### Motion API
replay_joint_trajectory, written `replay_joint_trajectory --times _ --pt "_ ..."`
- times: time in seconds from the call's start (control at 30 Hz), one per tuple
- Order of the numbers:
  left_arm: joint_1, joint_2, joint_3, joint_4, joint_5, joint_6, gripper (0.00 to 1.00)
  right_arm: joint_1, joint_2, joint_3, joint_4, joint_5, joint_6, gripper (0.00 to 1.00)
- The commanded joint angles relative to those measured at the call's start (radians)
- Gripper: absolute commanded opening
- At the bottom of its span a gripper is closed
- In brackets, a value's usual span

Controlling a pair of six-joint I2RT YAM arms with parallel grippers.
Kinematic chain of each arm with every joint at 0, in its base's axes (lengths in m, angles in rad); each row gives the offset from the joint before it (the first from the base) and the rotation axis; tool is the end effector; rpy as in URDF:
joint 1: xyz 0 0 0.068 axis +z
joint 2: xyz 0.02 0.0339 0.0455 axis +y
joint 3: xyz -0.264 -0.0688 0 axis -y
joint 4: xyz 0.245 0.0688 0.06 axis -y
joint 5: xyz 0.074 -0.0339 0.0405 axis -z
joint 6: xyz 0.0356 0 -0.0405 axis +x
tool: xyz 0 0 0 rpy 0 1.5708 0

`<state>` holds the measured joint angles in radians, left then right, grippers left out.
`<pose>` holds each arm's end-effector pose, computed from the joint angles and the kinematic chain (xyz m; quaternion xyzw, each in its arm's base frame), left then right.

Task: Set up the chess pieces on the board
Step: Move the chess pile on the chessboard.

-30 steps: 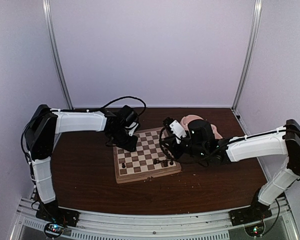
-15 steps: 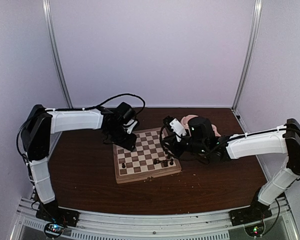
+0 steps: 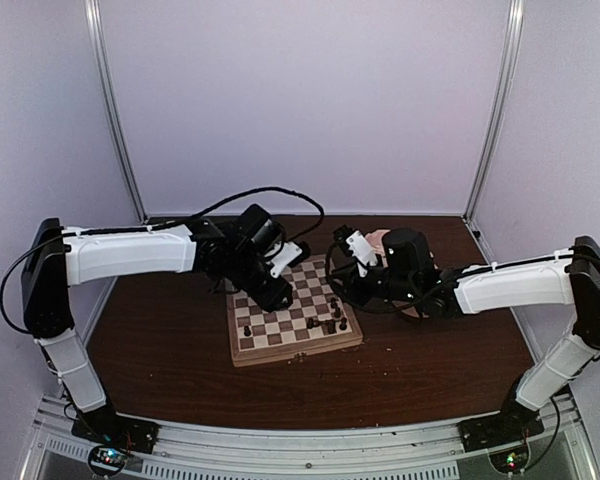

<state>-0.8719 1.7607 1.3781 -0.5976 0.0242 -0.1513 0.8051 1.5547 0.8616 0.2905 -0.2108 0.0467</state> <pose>0.2442 -0.2919 0.2459 0.3406 0.8940 -0.1526 0.2481 0.2321 0.2522 0.2245 -0.3610 0.7492 0.3065 0.4631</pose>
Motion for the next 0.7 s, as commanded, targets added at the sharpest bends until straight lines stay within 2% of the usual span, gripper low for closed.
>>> replay_joint_trajectory --times 0.0,0.27,0.67 --pt "-0.040 0.067 0.045 0.052 0.085 0.112 0.40 -0.015 -0.015 -0.029 0.054 -0.006 0.035 0.24" --pt "-0.045 0.195 0.160 0.040 0.191 0.121 0.35 -0.051 -0.025 -0.051 0.068 0.013 0.062 0.25" --pt "-0.050 0.278 0.220 0.035 0.194 0.098 0.33 -0.071 -0.088 -0.150 0.174 0.131 0.093 0.24"
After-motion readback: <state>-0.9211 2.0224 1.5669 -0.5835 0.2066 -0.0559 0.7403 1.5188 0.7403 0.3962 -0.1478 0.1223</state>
